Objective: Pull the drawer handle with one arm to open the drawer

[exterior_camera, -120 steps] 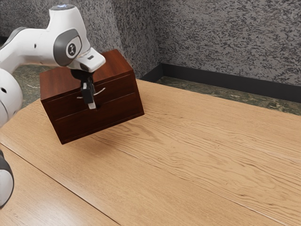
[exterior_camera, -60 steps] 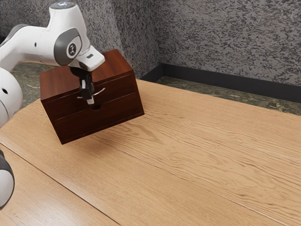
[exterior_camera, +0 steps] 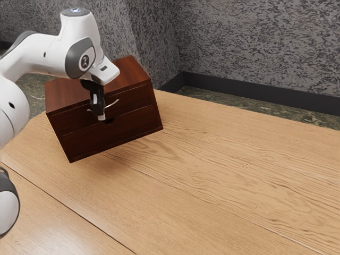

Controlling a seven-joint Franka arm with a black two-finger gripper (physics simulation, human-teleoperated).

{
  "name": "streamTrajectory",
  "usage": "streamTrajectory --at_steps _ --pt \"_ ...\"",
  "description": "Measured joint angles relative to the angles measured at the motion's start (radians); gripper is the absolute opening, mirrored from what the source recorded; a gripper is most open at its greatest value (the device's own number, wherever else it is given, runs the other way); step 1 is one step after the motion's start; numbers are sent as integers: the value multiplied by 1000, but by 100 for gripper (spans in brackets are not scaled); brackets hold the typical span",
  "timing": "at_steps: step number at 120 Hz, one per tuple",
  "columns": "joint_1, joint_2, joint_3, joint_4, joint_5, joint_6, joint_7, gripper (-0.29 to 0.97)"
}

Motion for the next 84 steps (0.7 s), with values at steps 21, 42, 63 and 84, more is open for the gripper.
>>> streamTrajectory --at_steps 21,42,63,84 --pt "-1 -1 0 -2 -5 -1 -24 36" --pt "-4 -5 -1 -4 -12 -7 -49 35" --pt "-6 -8 -3 -10 -20 -17 -74 37" --pt "-13 -21 -6 -24 -22 -29 -98 36"
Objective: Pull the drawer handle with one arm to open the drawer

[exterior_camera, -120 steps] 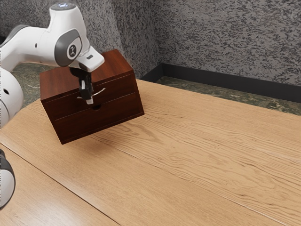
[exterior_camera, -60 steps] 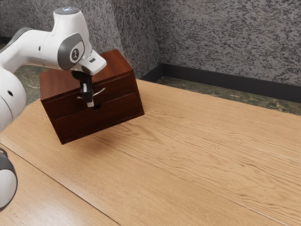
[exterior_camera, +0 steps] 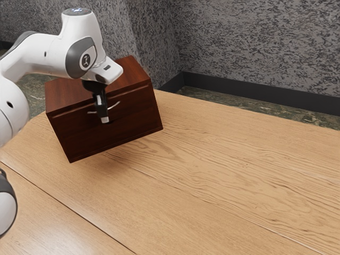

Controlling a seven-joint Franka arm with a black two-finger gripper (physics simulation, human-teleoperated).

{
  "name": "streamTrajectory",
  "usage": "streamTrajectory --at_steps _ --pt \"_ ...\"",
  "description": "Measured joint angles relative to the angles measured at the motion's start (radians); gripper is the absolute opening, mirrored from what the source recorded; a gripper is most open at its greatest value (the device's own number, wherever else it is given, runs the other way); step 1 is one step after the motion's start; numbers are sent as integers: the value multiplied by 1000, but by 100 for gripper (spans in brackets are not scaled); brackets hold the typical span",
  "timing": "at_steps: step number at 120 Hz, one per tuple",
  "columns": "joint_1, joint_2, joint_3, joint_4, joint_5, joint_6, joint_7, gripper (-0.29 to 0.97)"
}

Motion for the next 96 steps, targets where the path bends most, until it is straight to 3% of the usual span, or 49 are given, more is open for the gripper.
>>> streamTrajectory --at_steps 86,96 --pt "-3 -157 -57 -217 2 -6 -93 38" --pt "-2 -183 -63 -252 3 6 -103 33"
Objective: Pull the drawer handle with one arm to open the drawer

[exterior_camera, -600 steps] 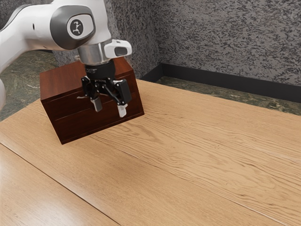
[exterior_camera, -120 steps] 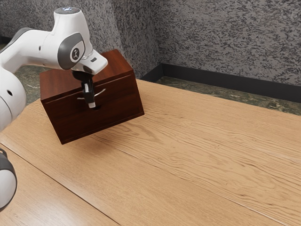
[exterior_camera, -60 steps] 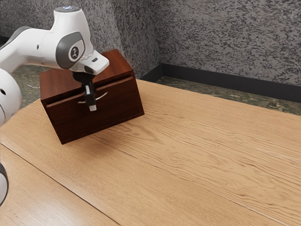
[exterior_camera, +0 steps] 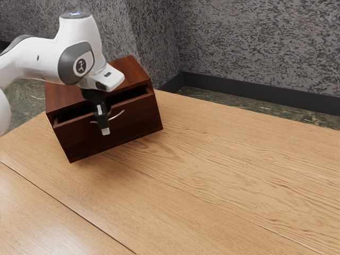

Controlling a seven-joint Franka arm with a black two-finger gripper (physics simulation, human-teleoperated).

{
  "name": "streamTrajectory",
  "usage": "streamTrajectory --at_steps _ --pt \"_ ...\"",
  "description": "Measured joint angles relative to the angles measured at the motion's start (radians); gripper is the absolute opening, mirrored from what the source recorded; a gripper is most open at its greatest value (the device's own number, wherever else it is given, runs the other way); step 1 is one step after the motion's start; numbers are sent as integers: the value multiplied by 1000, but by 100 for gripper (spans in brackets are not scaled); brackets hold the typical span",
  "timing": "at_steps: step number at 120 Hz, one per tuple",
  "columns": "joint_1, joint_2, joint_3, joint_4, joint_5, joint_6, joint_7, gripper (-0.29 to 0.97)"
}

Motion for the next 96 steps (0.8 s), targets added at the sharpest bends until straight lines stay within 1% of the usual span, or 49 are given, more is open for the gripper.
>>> streamTrajectory --at_steps 5,11,25,50,62,78,96 --pt "1 -12 -6 -14 2 4 -6 28" --pt "-1 -25 -11 -27 5 8 -12 26" --pt "-1 -59 -23 -66 10 20 -28 33" --pt "1 -117 -49 -150 19 46 -57 39" --pt "-1 -135 -64 -182 21 58 -71 39" --pt "2 -165 -78 -218 22 73 -89 34" --pt "0 -203 -94 -275 27 92 -110 36"
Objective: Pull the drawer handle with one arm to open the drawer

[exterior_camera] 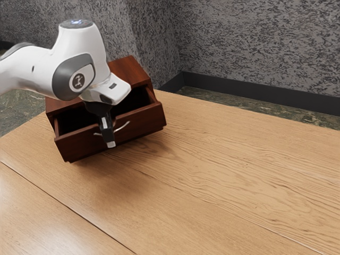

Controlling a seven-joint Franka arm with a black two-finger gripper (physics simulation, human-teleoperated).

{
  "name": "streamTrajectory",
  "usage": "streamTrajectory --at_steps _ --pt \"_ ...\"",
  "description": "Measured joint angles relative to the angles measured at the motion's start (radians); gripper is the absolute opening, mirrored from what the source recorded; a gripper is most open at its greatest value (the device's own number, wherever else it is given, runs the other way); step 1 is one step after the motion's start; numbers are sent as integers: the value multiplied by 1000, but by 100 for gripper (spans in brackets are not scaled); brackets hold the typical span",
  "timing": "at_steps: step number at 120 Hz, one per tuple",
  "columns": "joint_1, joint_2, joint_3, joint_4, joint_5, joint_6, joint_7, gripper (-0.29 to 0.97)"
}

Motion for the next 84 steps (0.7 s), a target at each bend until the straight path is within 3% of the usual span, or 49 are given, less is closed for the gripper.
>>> streamTrajectory --at_steps 36,44,56,66,84 --pt "12 -104 -57 -127 1 41 -49 35" --pt "34 -172 -97 -143 13 48 -60 35" --pt "17 -295 -161 -119 47 38 -75 46" --pt "16 -304 -171 -2 38 -4 -77 53" --pt "6 -152 -170 277 -18 -168 -48 61"
